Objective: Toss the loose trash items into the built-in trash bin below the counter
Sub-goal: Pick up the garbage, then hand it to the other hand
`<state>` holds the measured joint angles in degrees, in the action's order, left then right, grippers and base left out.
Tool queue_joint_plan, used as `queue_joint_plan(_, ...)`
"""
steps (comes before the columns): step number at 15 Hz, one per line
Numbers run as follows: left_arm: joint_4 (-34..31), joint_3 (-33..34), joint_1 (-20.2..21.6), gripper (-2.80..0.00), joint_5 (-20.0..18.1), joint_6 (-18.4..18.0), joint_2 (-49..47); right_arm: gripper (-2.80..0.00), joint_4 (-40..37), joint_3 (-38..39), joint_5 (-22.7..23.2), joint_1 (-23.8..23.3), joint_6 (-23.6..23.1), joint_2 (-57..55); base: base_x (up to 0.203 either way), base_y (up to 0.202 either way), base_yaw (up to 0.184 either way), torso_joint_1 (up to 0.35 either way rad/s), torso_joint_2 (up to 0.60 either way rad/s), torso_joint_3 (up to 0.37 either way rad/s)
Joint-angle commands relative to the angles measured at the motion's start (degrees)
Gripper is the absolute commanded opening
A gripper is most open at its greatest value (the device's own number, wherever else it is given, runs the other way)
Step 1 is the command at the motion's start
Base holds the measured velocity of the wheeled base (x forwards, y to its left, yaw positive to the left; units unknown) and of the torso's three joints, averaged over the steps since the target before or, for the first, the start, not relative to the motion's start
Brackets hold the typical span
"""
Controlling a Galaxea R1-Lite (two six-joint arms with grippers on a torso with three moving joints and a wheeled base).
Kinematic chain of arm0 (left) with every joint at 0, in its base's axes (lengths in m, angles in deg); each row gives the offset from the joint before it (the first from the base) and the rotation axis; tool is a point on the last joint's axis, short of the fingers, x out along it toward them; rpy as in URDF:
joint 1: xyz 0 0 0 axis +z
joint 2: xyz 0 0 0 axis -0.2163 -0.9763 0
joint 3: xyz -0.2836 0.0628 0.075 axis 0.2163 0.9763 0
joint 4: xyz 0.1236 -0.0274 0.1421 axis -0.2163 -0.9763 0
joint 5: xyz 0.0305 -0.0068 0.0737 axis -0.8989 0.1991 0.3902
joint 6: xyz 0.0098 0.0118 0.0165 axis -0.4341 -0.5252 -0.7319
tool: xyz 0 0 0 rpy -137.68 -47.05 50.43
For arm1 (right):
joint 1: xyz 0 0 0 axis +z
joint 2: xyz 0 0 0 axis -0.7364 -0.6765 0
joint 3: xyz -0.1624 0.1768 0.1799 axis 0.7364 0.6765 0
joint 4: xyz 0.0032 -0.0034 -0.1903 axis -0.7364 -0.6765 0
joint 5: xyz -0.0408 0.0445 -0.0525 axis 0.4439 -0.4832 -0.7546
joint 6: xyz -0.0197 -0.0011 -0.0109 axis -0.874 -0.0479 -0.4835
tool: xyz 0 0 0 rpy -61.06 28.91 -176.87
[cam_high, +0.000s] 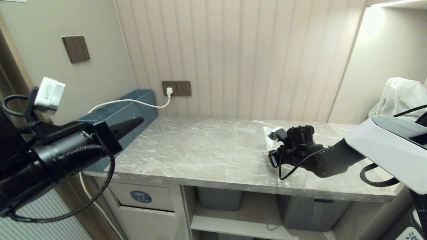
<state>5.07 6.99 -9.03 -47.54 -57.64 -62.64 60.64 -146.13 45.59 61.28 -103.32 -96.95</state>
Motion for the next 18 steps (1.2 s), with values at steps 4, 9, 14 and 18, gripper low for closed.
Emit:
queue_joint_plan(4,-2.22,-5.81,-3.36,-2.8,-1.42,17.64,-5.18,-2.8,2.8,0.53,4.37,5.49,0.05,7.4,0.0,0.0,0.0,0.0,0.0,0.0)
queue_joint_plan(9,-2.05,-12.3,-3.5,0.0,-1.75,19.61,-15.37,-2.8,2.97,1.25,4.3,16.05,-0.14,16.29,0.0,0.0,0.0,0.0,0.0,0.0)
queue_joint_plan(14,-2.68,-16.73,-4.15,0.0,-4.87,19.32,-19.23,-2.8,3.03,3.23,3.89,23.49,-0.38,18.57,0.0,0.0,0.0,0.0,0.0,0.0)
queue_joint_plan(18,-2.59,-19.01,-5.12,0.0,-4.59,18.67,-22.47,-2.8,3.02,3.19,3.77,26.97,-0.46,18.92,0.0,0.0,0.0,0.0,0.0,0.0)
